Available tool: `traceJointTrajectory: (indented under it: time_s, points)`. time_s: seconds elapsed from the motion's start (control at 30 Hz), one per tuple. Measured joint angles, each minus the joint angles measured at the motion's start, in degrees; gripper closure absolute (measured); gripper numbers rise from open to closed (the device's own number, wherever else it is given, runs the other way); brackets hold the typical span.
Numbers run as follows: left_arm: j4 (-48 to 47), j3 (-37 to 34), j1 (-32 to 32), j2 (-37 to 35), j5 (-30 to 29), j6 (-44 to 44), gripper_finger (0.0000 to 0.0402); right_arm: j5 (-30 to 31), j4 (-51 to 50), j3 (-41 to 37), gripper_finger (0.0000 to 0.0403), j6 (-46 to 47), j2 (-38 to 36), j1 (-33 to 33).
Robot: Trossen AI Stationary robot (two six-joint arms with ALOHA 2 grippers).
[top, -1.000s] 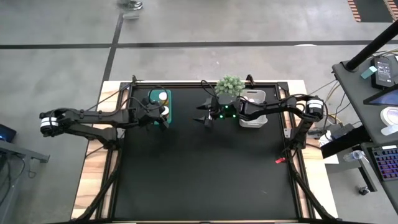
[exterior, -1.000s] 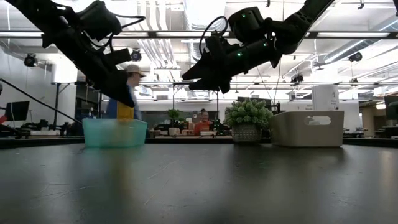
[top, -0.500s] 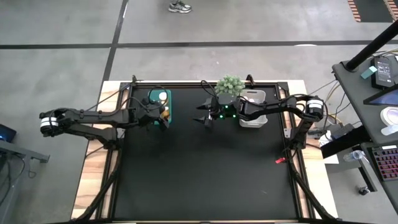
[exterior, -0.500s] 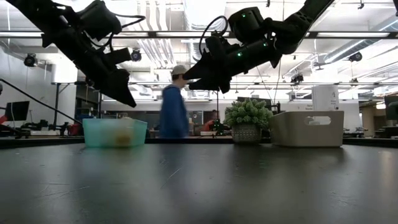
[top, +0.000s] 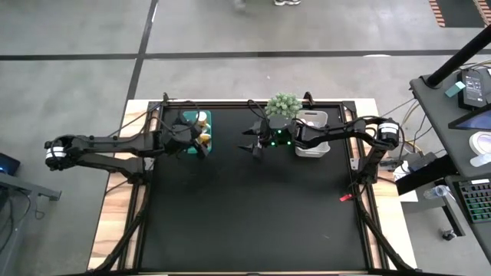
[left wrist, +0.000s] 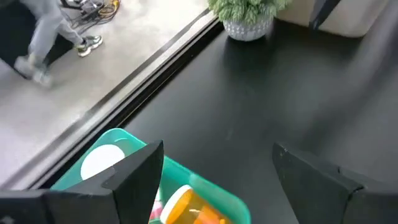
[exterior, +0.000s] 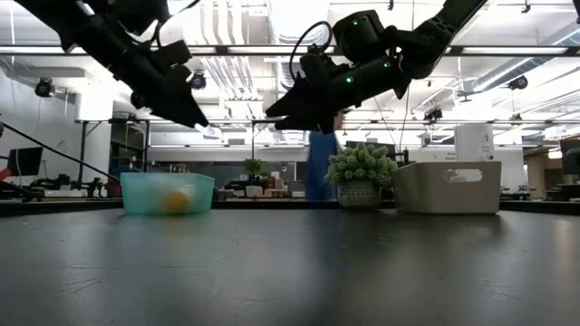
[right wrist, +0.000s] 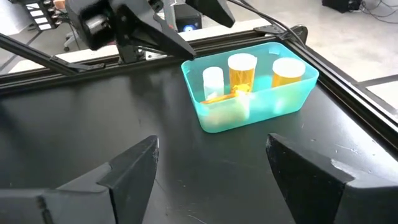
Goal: Pick and place medicine bottles into bin by pill shape (circle, oval)
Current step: Return to Home Position
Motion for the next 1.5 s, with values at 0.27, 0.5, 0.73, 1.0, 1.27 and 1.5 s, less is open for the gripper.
traceJointTrajectory:
  time_s: [0.27,0.5,0.73,1.0,1.27,1.5]
  points:
    - [-1.34,3.78,-1.53,-0.11,7.45,1.85,0.0118,1.07,0.5,-0.04,0.0118,-5.77,-1.12,-0.13]
    - [-0.42,4.43,-7.08,-4.48,21.02,16.1,0.0122,1.05,0.73,-4.24,0.0142,-13.21,-8.54,-0.13]
    - [-0.81,-1.61,-9.3,-13.71,21.19,16.05,0.0174,1.05,7.42,-15.15,0.0172,-17.02,-18.33,-0.13]
    - [0.32,-8.38,-9.37,-25.94,21.21,18.66,0.0254,3.44,11.51,-27.2,0.0183,-18.11,-30.35,-0.13]
    - [6.91,-16.91,-9.33,-35.59,21.23,19.6,0.0312,5.53,17.1,-37.71,0.0184,-19.1,-40.72,-0.13]
    - [10.31,-22.38,-9.22,-46.06,21.22,21.95,0.0343,5.98,25.08,-47.5,0.0184,-20.86,-49.81,-0.15]
